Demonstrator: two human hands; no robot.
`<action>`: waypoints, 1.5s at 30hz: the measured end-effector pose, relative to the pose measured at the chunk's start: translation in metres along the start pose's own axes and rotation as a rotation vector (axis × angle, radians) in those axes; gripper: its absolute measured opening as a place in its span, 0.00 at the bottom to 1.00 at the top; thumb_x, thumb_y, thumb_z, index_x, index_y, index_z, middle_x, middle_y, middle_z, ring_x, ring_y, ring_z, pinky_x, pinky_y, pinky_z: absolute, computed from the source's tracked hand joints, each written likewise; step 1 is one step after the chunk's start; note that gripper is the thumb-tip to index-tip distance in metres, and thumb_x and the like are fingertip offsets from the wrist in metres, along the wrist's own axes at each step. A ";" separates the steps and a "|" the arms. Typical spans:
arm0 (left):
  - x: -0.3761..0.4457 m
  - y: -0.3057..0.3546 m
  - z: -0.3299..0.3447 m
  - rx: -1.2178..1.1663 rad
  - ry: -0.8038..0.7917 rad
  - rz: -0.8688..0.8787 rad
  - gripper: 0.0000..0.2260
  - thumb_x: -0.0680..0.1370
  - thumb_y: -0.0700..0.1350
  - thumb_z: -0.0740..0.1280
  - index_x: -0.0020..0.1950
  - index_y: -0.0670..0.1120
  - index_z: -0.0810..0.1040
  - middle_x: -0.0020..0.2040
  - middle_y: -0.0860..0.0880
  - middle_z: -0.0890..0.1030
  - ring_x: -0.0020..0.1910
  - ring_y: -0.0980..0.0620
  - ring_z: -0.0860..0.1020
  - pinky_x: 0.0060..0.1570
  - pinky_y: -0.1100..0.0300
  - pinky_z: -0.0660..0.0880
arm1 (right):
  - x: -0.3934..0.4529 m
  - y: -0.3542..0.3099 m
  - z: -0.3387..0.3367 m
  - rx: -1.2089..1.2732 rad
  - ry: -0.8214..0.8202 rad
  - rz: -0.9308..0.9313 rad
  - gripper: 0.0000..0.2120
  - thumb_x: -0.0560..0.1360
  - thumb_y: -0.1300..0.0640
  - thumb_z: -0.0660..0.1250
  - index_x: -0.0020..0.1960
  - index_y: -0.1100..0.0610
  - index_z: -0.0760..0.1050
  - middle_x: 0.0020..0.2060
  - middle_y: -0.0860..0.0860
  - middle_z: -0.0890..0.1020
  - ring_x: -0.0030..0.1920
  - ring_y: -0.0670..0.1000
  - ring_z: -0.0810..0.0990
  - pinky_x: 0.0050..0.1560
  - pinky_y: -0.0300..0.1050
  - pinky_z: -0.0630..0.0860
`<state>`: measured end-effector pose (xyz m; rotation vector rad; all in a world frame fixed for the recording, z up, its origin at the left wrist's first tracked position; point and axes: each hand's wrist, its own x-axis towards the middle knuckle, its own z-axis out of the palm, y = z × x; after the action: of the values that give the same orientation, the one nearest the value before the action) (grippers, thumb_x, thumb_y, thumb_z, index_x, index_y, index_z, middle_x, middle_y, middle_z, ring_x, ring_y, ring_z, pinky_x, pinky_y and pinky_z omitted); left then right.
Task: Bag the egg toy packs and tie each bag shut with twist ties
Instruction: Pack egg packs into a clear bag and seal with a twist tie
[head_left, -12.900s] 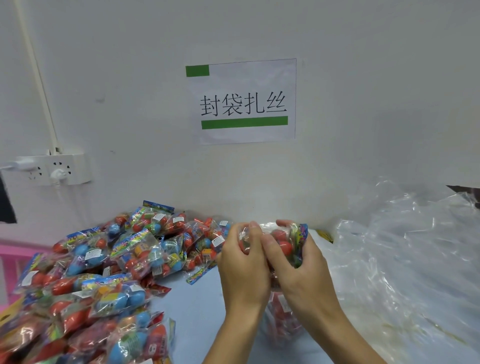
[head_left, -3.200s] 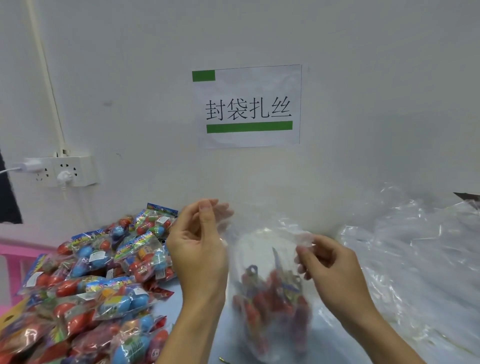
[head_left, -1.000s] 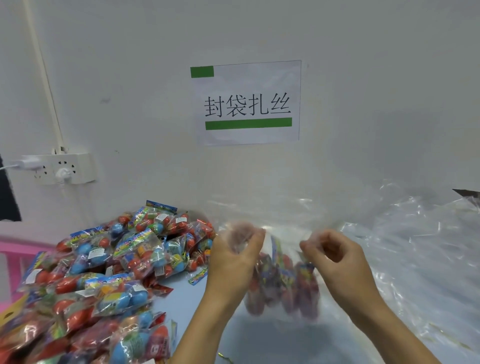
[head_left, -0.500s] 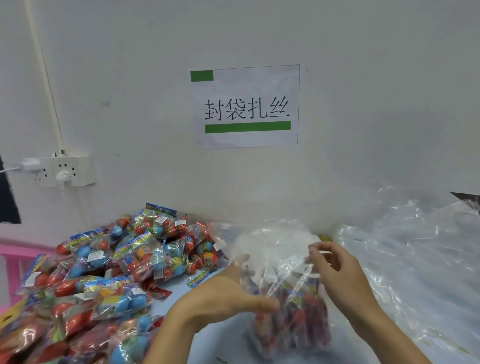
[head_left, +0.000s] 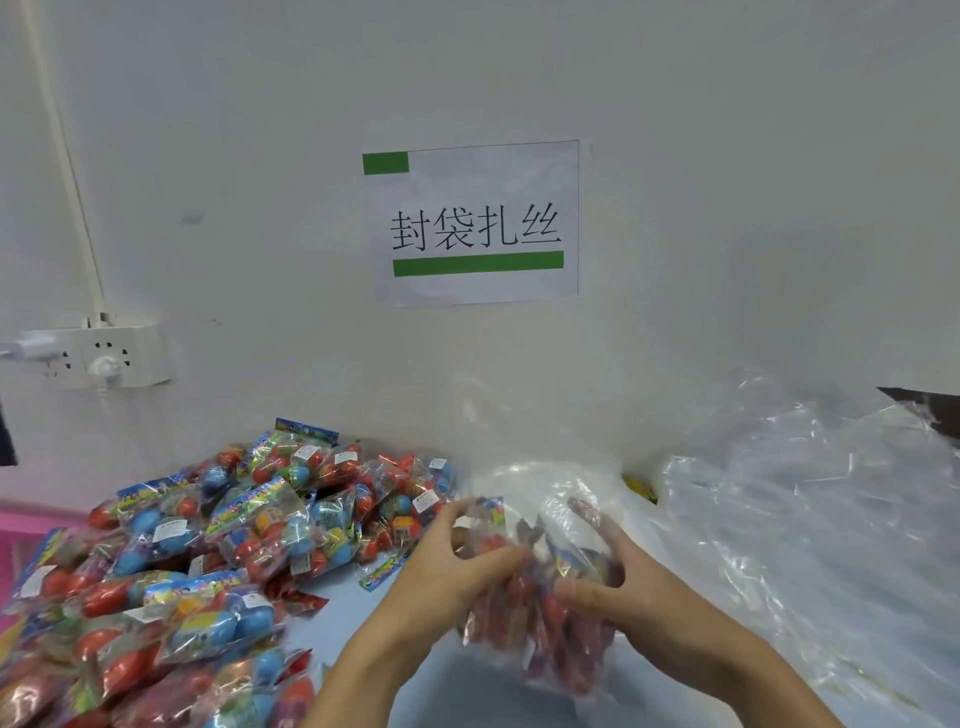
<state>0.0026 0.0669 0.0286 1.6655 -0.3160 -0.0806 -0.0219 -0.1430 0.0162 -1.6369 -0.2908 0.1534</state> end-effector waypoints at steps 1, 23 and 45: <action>-0.001 0.001 0.002 -0.034 -0.010 0.008 0.31 0.60 0.58 0.78 0.61 0.59 0.74 0.50 0.52 0.85 0.47 0.57 0.84 0.41 0.68 0.78 | 0.001 0.001 0.001 0.011 0.020 -0.023 0.52 0.58 0.42 0.84 0.75 0.35 0.59 0.56 0.56 0.85 0.56 0.53 0.84 0.57 0.46 0.78; 0.001 -0.002 0.005 -0.138 -0.010 0.105 0.33 0.64 0.48 0.83 0.65 0.54 0.71 0.50 0.53 0.86 0.51 0.53 0.85 0.45 0.67 0.79 | 0.000 0.000 -0.005 0.056 0.064 -0.046 0.48 0.56 0.55 0.84 0.71 0.41 0.68 0.51 0.54 0.87 0.52 0.56 0.86 0.47 0.45 0.82; -0.003 0.016 0.007 -0.006 0.092 0.206 0.07 0.72 0.53 0.75 0.47 0.52 0.83 0.50 0.48 0.85 0.54 0.52 0.82 0.57 0.54 0.77 | -0.014 -0.036 0.018 -0.142 0.347 -0.329 0.41 0.59 0.32 0.72 0.70 0.26 0.61 0.67 0.39 0.73 0.68 0.39 0.72 0.66 0.44 0.71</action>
<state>-0.0047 0.0598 0.0429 1.6161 -0.4148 0.1481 -0.0437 -0.1274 0.0489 -1.6978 -0.3035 -0.4055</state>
